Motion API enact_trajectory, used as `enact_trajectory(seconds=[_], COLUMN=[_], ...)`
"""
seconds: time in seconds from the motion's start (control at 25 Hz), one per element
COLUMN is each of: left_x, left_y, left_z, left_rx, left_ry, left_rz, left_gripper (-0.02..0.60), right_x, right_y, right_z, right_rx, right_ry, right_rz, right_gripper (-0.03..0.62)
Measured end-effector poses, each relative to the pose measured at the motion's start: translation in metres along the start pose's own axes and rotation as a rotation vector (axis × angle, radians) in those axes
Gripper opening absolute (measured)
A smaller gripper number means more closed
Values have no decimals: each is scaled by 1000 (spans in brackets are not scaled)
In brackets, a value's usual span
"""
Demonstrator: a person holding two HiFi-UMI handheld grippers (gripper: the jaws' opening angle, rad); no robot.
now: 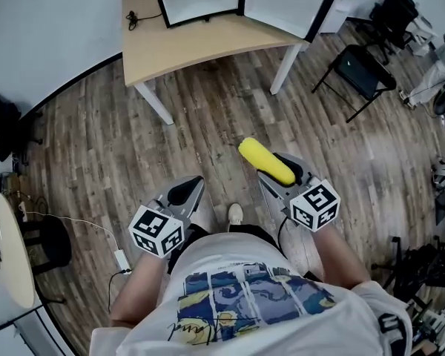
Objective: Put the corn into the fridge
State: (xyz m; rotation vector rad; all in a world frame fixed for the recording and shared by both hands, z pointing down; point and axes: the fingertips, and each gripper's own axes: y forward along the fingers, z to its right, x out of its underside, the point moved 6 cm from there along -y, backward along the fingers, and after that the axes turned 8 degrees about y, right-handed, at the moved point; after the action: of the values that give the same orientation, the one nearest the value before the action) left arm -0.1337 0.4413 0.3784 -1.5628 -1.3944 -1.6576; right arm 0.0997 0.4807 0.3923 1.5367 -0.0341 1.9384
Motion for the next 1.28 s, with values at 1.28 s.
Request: enact_trajectory(seconds=[1.28], left_x=[-123], left_y=[165], left_z=[-357], left_rx=[144], left_ry=[-92], left_rz=[76], left_gripper=[9], right_x=[-200], right_y=[323], right_z=[218], right_rx=[223], right_ry=[-7], right_rz=[24], right_gripper=[239])
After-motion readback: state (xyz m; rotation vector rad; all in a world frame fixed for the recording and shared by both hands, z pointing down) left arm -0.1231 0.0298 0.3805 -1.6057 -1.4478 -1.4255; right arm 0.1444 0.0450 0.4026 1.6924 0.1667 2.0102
